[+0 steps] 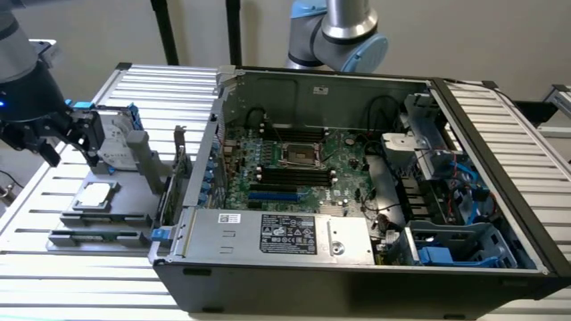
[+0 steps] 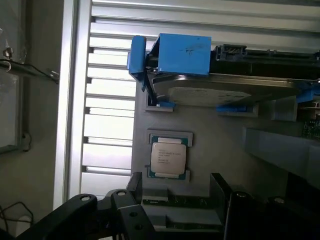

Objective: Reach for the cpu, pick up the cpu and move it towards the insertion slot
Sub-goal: 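Pick up the cpu and move it towards the insertion slot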

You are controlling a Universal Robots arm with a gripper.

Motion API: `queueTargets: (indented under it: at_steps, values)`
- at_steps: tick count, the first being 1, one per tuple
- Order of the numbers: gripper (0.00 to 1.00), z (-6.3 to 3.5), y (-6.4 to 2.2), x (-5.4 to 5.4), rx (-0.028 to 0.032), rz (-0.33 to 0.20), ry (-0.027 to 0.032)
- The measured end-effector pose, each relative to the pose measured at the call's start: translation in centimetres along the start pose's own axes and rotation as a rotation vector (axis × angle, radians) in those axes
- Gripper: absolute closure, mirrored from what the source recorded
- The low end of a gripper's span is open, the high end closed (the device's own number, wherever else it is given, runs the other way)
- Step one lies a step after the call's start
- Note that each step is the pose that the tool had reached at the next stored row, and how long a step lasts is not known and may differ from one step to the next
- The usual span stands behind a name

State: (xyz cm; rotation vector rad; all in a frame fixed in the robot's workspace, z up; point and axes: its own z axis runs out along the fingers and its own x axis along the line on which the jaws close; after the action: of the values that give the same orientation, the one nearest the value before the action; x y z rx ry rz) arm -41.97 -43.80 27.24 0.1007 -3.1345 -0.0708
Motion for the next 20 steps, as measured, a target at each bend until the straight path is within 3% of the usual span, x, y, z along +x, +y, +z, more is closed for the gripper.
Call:
queueTargets:
  at_steps: [20]
  values:
    - [0.35, 3.62, -0.36, 0.0, 0.0001, 0.000, 0.0001]
